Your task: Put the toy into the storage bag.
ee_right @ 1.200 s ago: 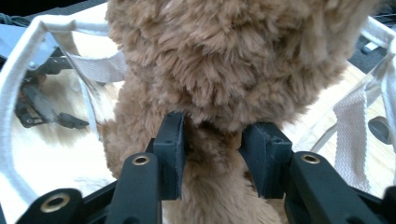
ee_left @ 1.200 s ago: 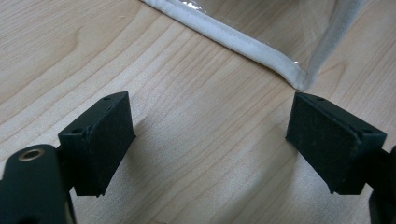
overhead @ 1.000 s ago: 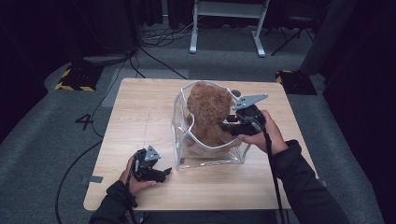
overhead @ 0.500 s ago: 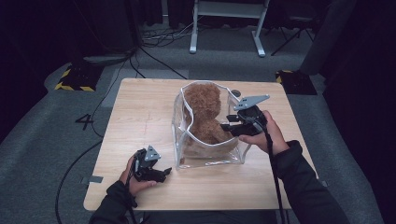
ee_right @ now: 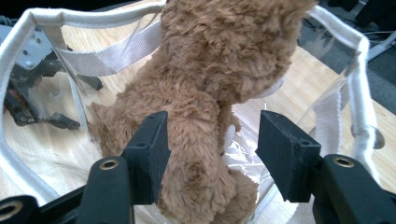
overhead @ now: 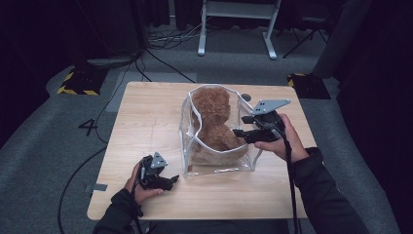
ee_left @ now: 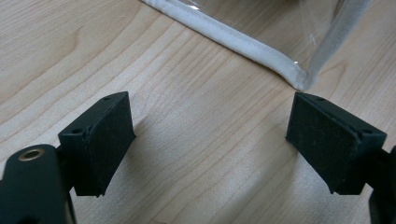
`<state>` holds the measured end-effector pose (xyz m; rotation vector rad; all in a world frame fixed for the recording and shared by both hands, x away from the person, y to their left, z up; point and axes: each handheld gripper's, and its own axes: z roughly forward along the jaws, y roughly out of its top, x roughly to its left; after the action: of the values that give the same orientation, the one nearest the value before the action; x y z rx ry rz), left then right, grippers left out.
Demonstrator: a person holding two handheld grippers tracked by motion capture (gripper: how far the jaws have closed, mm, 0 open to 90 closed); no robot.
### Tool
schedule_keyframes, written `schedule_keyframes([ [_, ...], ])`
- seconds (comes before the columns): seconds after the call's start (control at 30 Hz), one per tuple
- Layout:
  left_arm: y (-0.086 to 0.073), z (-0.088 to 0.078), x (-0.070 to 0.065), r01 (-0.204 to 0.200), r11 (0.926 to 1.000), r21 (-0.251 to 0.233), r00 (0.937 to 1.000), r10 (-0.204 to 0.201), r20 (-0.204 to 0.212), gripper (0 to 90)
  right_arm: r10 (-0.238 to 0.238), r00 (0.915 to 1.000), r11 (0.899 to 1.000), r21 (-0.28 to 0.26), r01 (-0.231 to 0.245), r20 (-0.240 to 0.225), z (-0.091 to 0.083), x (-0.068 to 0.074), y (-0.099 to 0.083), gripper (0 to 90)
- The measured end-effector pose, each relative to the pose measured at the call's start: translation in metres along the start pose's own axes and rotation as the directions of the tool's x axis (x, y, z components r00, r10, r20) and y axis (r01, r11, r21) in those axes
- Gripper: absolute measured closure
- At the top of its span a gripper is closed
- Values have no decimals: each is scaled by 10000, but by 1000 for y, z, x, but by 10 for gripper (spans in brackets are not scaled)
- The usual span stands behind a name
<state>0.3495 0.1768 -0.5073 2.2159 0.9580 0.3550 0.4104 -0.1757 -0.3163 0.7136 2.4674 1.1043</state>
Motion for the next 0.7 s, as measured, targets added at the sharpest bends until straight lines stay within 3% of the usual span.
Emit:
schedule_keyframes([
  [0.7, 0, 0, 0, 22, 10000, -6, 10000, -22, 8, 148, -33, 9967, 9985, -545, 78, 815, -34, -10, -12, 243],
])
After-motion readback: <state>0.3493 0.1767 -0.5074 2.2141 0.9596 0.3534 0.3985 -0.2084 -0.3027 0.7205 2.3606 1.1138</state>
